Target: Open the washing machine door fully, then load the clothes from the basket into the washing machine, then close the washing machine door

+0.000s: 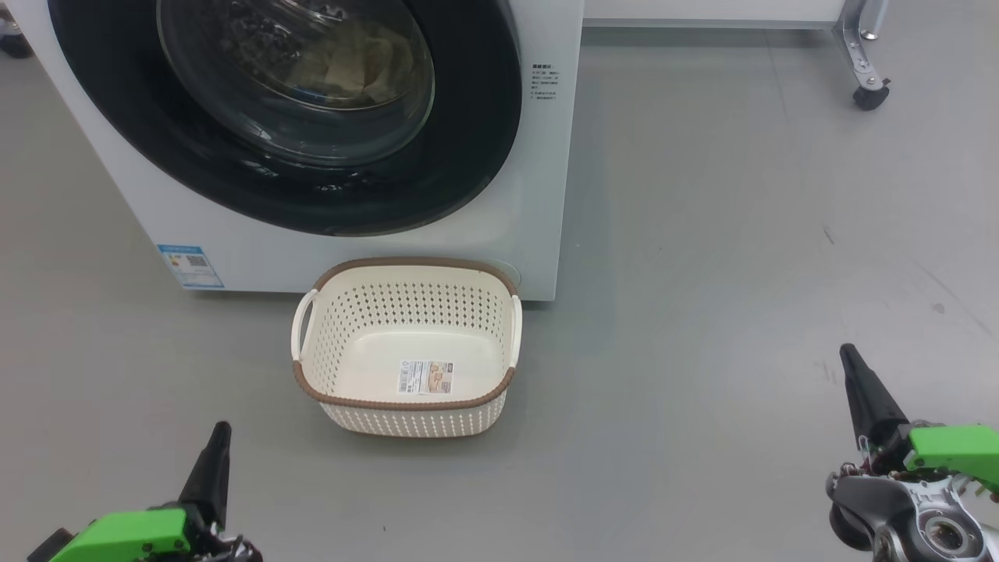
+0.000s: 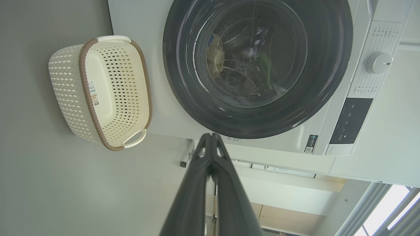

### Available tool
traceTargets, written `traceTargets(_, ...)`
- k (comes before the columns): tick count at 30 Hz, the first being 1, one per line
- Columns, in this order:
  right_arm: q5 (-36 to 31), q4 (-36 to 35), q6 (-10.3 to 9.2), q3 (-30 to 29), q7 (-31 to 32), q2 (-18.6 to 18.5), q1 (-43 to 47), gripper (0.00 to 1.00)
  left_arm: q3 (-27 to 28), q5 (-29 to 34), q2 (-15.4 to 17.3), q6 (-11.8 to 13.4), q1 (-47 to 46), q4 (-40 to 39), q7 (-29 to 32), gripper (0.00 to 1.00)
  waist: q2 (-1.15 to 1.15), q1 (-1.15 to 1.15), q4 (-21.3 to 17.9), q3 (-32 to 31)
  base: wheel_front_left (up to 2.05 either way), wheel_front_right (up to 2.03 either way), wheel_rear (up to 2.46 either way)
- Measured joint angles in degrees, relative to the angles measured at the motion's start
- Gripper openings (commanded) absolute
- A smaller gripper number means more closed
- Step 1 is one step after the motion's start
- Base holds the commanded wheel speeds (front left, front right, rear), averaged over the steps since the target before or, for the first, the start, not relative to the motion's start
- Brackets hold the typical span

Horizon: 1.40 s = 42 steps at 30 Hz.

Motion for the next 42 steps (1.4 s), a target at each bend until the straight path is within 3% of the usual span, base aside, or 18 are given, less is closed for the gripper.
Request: traceTargets(42, 0.0, 0.0, 0.00, 0.0, 0.0, 0.0, 0.0, 0.00, 0.1, 0.0, 0.0, 0.0, 0.0, 0.0, 0.0, 0.00, 0.00, 0.00, 0.0, 0.0, 0.00, 0.00, 0.00)
